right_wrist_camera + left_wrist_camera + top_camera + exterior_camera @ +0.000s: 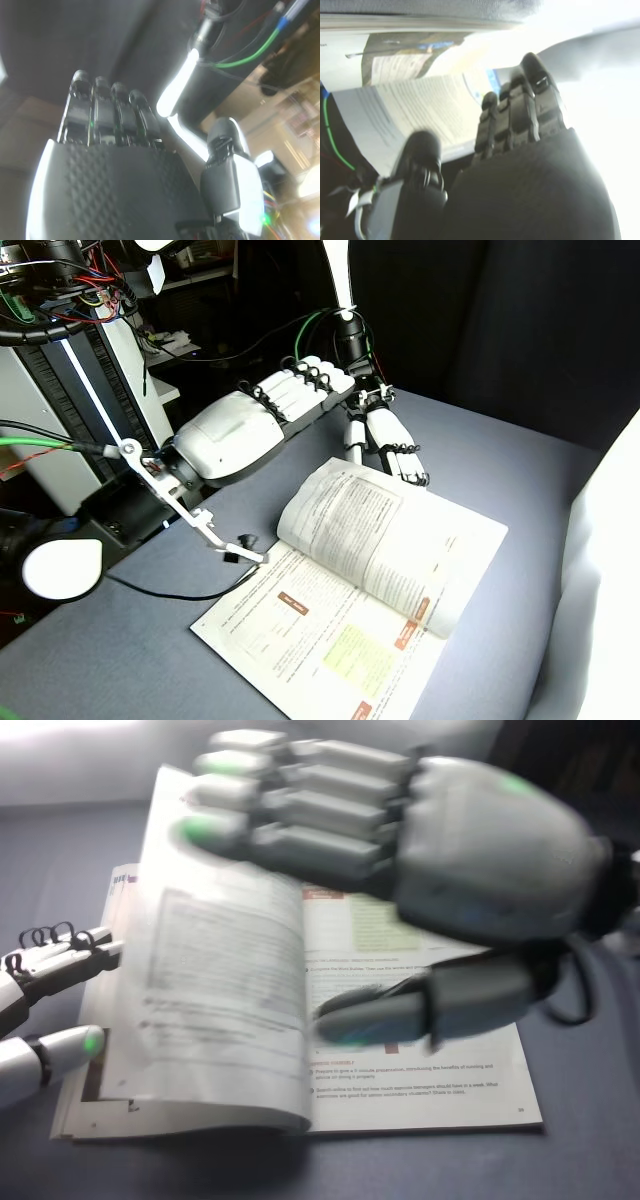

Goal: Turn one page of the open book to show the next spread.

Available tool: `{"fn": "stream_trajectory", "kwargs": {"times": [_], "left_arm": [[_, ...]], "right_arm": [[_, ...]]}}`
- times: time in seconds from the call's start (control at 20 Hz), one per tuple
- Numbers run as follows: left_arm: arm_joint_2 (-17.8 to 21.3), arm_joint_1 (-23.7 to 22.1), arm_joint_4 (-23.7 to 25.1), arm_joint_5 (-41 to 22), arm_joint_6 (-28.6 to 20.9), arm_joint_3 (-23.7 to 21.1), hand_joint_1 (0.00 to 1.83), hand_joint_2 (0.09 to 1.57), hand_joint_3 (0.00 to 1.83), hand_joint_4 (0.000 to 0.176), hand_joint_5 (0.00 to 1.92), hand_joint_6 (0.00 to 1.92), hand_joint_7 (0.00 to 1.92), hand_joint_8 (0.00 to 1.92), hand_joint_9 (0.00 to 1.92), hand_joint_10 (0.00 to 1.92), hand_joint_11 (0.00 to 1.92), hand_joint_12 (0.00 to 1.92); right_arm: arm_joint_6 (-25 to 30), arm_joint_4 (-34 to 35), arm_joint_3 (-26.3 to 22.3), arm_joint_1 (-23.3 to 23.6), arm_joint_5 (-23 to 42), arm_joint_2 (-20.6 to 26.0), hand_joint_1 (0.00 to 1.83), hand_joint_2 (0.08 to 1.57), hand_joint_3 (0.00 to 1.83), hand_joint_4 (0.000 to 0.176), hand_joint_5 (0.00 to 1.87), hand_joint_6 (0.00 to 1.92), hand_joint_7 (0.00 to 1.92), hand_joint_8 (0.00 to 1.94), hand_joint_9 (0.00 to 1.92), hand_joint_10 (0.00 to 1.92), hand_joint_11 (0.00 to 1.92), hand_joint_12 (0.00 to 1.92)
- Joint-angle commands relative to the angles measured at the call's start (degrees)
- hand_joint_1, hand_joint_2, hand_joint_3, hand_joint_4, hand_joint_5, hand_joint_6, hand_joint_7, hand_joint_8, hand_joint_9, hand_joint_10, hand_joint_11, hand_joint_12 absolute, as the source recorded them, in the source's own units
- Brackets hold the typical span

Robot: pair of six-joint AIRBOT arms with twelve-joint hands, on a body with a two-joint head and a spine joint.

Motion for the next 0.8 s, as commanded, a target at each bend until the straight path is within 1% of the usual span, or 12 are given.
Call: {"fn": "stream_trajectory", "kwargs": {"times": [0.0, 0.05, 0.1, 0.15, 0.25, 0.3, 0.35, 0.45, 0.55, 0.6, 0.7, 0.75], "left_arm": [[0.98, 0.24, -1.28, -6.88, 0.19, -0.39, 0.41, 1.49, 0.00, 0.000, 0.13, 0.01, 0.04, 0.01, 0.00, 0.00, 0.00, 0.00], [2.17, 0.92, -2.02, -7.76, 1.05, -1.15, 0.40, 1.48, 0.00, 0.000, 0.11, 0.00, 0.02, 0.00, 0.00, 0.00, 0.00, 0.00], [3.04, 1.38, -2.58, -8.53, 1.76, -1.72, 0.37, 1.46, 0.00, 0.000, 0.09, 0.00, 0.02, 0.00, 0.00, 0.00, 0.00, 0.00], [3.63, 1.62, -2.94, -9.13, 2.25, -2.09, 0.35, 1.45, 0.00, 0.000, 0.08, 0.00, 0.02, 0.00, 0.00, 0.00, 0.00, 0.00], [5.21, 1.82, -3.79, -10.63, 3.68, -3.02, 0.35, 1.45, 0.00, 0.000, 0.08, 0.00, 0.02, 0.00, 0.00, 0.00, 0.00, 0.00], [5.77, 1.82, -4.01, -11.38, 4.27, -3.30, 0.35, 1.41, 0.00, 0.000, 0.02, 0.00, 0.00, 0.00, 0.00, 0.00, 0.00, 0.00], [6.43, 1.80, -4.22, -12.22, 5.16, -3.66, 0.35, 1.41, 0.00, 0.000, 0.02, 0.00, 0.00, 0.00, 0.00, 0.00, 0.00, 0.00], [7.32, 1.79, -4.49, -13.60, 6.00, -4.07, 0.44, 1.35, 0.00, 0.000, 0.00, 0.00, 0.00, 0.00, 0.00, 0.00, 0.00, 0.00], [7.81, 1.60, -4.42, -14.74, 6.18, -4.20, 0.49, 1.34, 0.00, 0.000, 0.00, 0.00, 0.00, 0.00, 0.00, 0.00, 0.00, 0.00], [7.82, 1.38, -4.12, -15.31, 6.18, -4.18, 0.47, 1.34, 0.00, 0.000, 0.00, 0.00, 0.00, 0.00, 0.00, 0.00, 0.00, 0.00], [7.56, 0.42, -3.34, -16.12, 6.21, -3.98, 0.37, 1.33, 0.00, 0.032, 0.00, 0.00, 0.00, 0.00, 0.00, 0.00, 0.00, 0.00], [7.28, 0.03, -3.12, -16.30, 6.20, -3.80, 0.36, 1.33, 0.00, 0.015, 0.00, 0.00, 0.00, 0.00, 0.00, 0.00, 0.00, 0.00]], "right_arm": [[-0.69, 3.46, -0.63, -0.15, 4.81, 1.27, 0.02, 1.17, 0.00, 0.016, 0.00, 0.00, 0.00, 0.00, 0.00, 0.00, 0.00, 0.00], [-2.60, 5.81, -1.50, -1.91, 4.26, 3.64, 0.00, 1.15, 0.00, 0.035, 0.00, 0.00, 0.00, 0.00, 0.00, 0.00, 0.04, 0.02], [-3.82, 7.26, -2.09, -3.02, 3.66, 5.13, 0.00, 1.15, 0.00, 0.035, 0.00, 0.00, 0.00, 0.00, 0.00, 0.00, 0.01, 0.00], [-4.56, 8.36, -2.48, -3.95, 3.15, 6.20, 0.00, 1.14, 0.00, 0.020, 0.00, 0.00, 0.00, 0.00, 0.00, 0.00, 0.00, 0.00], [-7.00, 11.99, -3.74, -6.39, 2.16, 9.13, 0.00, 1.14, 0.00, 0.017, 0.00, 0.00, 0.00, 0.00, 0.00, 0.00, 0.00, 0.00], [-8.40, 13.88, -4.43, -7.59, 2.16, 10.30, 0.00, 1.16, 0.00, 0.000, 0.00, 0.00, 0.00, 0.00, 0.00, 0.00, 0.00, 0.00], [-10.08, 15.90, -5.06, -8.83, 2.16, 11.30, 0.00, 1.16, 0.00, 0.000, 0.00, 0.00, 0.00, 0.00, 0.00, 0.00, 0.00, 0.00], [-10.84, 18.04, -5.40, -10.47, 2.15, 12.19, 0.00, 1.16, 0.00, 0.000, 0.00, 0.00, 0.00, 0.00, 0.00, 0.00, 0.00, 0.00], [-11.48, 19.64, -5.76, -11.70, 2.13, 12.79, 0.00, 1.18, 0.01, 0.000, 0.00, 0.00, 0.00, 0.00, 0.00, 0.00, 0.00, 0.00], [-11.88, 20.28, -5.92, -12.10, 2.13, 12.93, 0.00, 1.18, 0.01, 0.000, 0.00, 0.00, 0.00, 0.00, 0.00, 0.00, 0.00, 0.00], [-12.46, 21.57, -6.09, -12.77, 2.21, 13.11, 0.00, 1.20, 0.01, 0.000, 0.00, 0.00, 0.00, 0.00, 0.00, 0.00, 0.00, 0.00], [-12.62, 22.10, -6.09, -13.05, 2.37, 13.11, 0.00, 1.22, 0.02, 0.000, 0.00, 0.00, 0.00, 0.00, 0.00, 0.00, 0.00, 0.00]]}}
